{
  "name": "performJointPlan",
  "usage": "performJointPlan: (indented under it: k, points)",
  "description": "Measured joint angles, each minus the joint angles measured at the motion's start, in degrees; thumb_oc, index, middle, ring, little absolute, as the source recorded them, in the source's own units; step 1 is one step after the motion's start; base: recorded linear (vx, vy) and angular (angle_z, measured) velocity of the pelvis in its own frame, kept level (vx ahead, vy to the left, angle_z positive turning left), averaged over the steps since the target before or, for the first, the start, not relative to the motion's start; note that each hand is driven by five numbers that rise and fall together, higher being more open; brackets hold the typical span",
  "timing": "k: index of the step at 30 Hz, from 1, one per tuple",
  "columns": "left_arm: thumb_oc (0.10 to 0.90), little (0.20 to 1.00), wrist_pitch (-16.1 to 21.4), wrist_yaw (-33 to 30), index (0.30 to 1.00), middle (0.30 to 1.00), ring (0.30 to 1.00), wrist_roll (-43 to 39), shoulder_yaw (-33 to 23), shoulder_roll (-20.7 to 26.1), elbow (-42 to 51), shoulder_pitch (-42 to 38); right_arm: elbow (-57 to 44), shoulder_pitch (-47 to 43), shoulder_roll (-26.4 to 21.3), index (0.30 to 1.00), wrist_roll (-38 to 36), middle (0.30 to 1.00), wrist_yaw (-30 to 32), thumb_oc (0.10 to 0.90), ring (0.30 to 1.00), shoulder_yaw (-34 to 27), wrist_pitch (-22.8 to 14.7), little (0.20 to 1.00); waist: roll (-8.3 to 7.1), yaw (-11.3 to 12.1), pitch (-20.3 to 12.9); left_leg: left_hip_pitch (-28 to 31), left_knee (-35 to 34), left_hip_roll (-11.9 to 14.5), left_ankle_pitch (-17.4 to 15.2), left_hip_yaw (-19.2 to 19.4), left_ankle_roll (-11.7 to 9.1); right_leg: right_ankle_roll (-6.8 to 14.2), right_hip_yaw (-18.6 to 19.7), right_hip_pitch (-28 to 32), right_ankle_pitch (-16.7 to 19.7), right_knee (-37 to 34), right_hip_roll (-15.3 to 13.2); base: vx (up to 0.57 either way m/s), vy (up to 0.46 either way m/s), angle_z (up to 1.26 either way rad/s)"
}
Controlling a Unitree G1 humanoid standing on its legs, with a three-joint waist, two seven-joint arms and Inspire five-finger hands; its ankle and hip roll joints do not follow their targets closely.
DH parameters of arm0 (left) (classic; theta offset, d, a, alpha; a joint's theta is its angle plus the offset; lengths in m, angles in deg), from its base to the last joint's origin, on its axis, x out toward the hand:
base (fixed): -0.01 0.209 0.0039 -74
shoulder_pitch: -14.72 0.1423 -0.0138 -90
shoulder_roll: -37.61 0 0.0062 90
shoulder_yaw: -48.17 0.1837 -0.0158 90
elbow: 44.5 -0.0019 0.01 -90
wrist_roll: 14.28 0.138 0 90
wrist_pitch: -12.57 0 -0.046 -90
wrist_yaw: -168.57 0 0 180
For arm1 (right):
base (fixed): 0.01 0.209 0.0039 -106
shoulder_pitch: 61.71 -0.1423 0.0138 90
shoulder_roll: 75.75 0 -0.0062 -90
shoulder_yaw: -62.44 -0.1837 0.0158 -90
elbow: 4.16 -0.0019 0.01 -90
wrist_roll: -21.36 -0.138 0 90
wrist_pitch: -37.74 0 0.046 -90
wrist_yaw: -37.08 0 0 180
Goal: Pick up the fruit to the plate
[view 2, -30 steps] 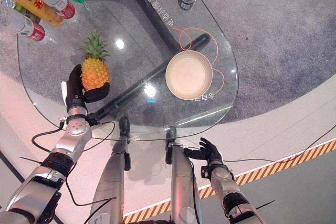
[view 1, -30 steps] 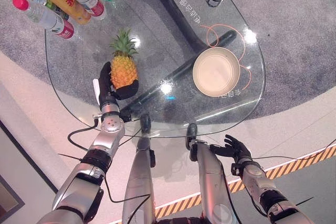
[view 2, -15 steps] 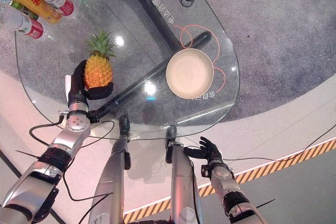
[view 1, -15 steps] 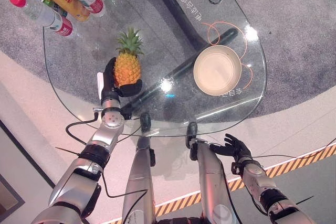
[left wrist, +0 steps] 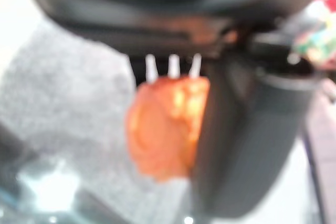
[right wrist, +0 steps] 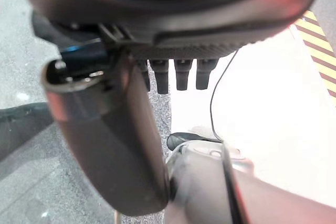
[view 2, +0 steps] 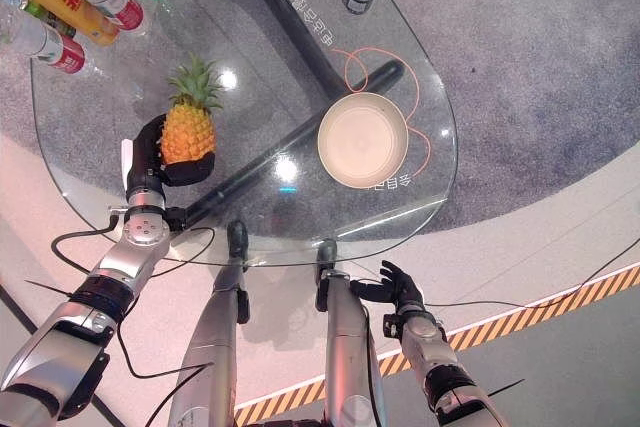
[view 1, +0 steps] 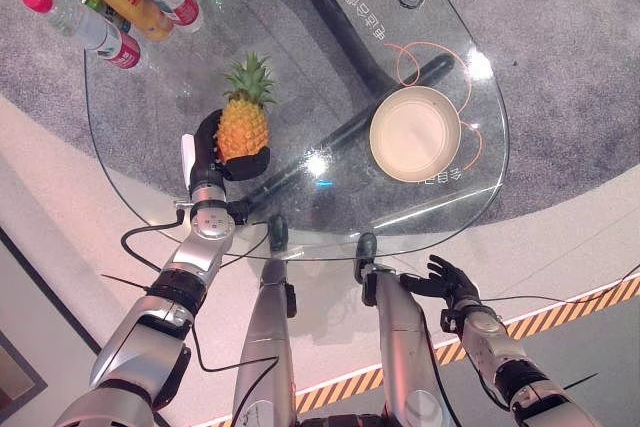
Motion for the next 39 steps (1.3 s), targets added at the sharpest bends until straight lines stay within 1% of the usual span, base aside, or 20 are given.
performJointPlan:
  k: [3, 7, 16, 18, 19, 22, 26, 29, 31, 33, 36, 39]
  points:
    - [0.1, 0.2, -0.15, 0.03, 0.3, 0.3, 0.3, -0.01, 0.01, 0.0, -0.08, 0.02, 0.09, 0.0, 0.13, 0.9, -0.16, 0.9, 0.4, 0.8, 0.9, 0.0, 0.0, 0.9, 0.0, -0.01, 0.0, 0.17, 0.01, 0.0, 0.04, 0.0, 0.01, -0.01, 0.04, 0.11, 0.01, 0.04, 0.0, 0.0, 0.0, 0.0]
    - [0.1, 0.2, -0.27, 0.02, 0.3, 0.3, 0.3, -0.01, 0.09, 0.0, -0.64, 0.22, 0.63, 0.0, 0.77, 0.9, -2.1, 0.9, 1.41, 0.8, 0.9, -0.01, 0.18, 0.9, 0.01, -0.02, 0.0, 0.8, -0.02, -0.02, 0.17, 0.01, 0.07, 0.04, 0.1, 0.65, 0.08, 0.01, 0.0, 0.0, -0.008, 0.0]
    - [0.1, 0.2, -0.91, 0.16, 0.3, 0.3, 0.3, 0.01, 0.23, -0.07, -0.36, 4.19, 1.71, 0.32, 1.69, 0.9, -5.22, 0.9, 5.21, 0.8, 0.9, -0.15, 0.57, 0.9, 0.18, 0.09, -0.04, 3.71, -0.33, 0.02, 0.12, 0.67, 0.06, 0.03, 0.68, 3.11, 0.08, -0.08, 0.02, -0.01, -0.012, -0.03]
    - [0.1, 0.2, -0.99, 0.15, 0.3, 0.3, 0.3, 0.04, 0.16, -0.02, -0.24, 5.87, 2.69, 0.77, 1.68, 0.9, -6.61, 0.9, 6.89, 0.8, 0.9, -0.29, 0.54, 0.9, 0.29, 0.19, -0.02, 5.2, -1.22, -0.01, 0.2, 1.36, 0.12, 0.09, 1.36, 3.9, 0.21, -0.25, 0.01, 0.0, 0.006, -0.09]
    - [0.1, 0.2, -1.09, 0.21, 0.3, 0.3, 0.3, 0.3, 0.06, 0.05, 0.05, 6.52, 2.93, 0.91, 1.71, 0.9, -7.24, 0.9, 7.59, 0.8, 0.9, -0.82, 0.58, 0.9, 0.59, 0.17, -0.01, 5.65, -1.23, -0.01, 0.2, 1.41, 0.14, 0.16, 1.38, 4.41, 0.31, -0.45, 0.0, 0.0, 0.01, -0.08]
    - [0.1, 0.2, -1.59, 0.01, 0.3, 0.3, 0.3, 1.92, -0.03, 0.67, 3.22, 10.6, 2.74, 2.82, 1.81, 0.9, -12.39, 0.9, 11.07, 0.8, 0.9, -4.73, -0.02, 0.9, 1.73, 0.26, -0.02, 8.68, -2.06, 0.07, 0.19, 1.5, 0.15, 0.35, 1.35, 7.82, 0.64, -2.17, 0.16, 0.0, 0.003, -0.01]
    - [0.1, 0.2, -2.33, -0.05, 0.3, 0.3, 0.3, 3.09, -0.1, 1.26, 7.13, 12.82, 2.16, 3.69, 1.78, 0.9, -16.15, 0.9, 13.68, 0.8, 0.9, -7.71, -1.98, 0.9, 2.7, 0.93, 0.06, 9.34, -2.6, 0.06, 0.04, 1.62, -0.05, 0.47, 1.39, 8.6, 0.99, -2.96, 0.2, 0.0, 0.0, 0.0]
    - [0.1, 0.2, -2.72, -0.04, 0.3, 0.3, 0.3, 3.67, -0.54, 1.35, 10.59, 15.64, -0.22, 4.77, 1.94, 0.9, -18.17, 0.9, 16.24, 0.8, 0.9, -8.36, -2.45, 0.9, 2.92, 1.57, 0.15, 11.36, -3.26, 0.02, 0.23, 1.79, 0.19, 0.57, 1.45, 10.41, 1.05, -3.39, 0.15, 0.0, 0.0, 0.0]
    - [0.1, 0.2, -2.69, -0.07, 0.3, 0.3, 0.3, 4.76, -1.95, 1.37, 13.54, 18.29, -3.29, 5.48, 2.6, 0.9, -18.54, 0.9, 19.76, 0.8, 0.9, -9.14, -4.18, 0.9, 2.99, 1.59, 0.17, 12.27, -3.48, 0.08, 0.23, 1.8, 0.2, 0.57, 1.42, 11.4, 1.06, -3.86, 0.24, 0.0, 0.0, 0.0]
    - [0.1, 0.2, -2.71, -0.07, 0.3, 0.3, 0.3, 4.94, -2.02, 1.38, 14.31, 19.5, -6.03, 6.09, 3.06, 0.9, -18.6, 0.9, 22.68, 0.8, 0.9, -10.05, -5.7, 0.9, 3.18, 1.64, 0.16, 13.36, -3.85, 0.06, 0.23, 1.83, 0.2, 0.59, 1.42, 12.52, 1.03, -4.21, 0.22, 0.0, 0.0, 0.0]
    - [0.1, 0.2, -2.76, -0.18, 0.3, 0.3, 0.3, 5.94, -2.72, 1.57, 17.52, 21.88, -13.83, 8.16, 2.96, 0.9, -19.52, 0.9, 26.55, 0.8, 0.9, -10.73, -8.5, 0.9, 3.59, 1.76, 0.32, 13.48, -3.95, 0.02, 0.25, 1.87, 0.23, 0.62, 1.41, 12.65, 1.04, -4.31, 0.2, 0.0, 0.0, 0.0]
    - [0.1, 0.2, -2.77, -0.18, 0.3, 0.3, 0.3, 8.84, -2.91, 1.6, 19.76, 24.05, -22.21, 10.12, 3.08, 0.9, -19.58, 0.9, 27.16, 0.8, 0.9, -10.75, -10.71, 0.9, 3.79, 1.74, 0.36, 13.8, -3.97, 0.04, 0.24, 1.88, 0.24, 0.61, 1.43, 12.93, 1.03, -4.32, 0.21, 0.0, 0.0, 0.0]
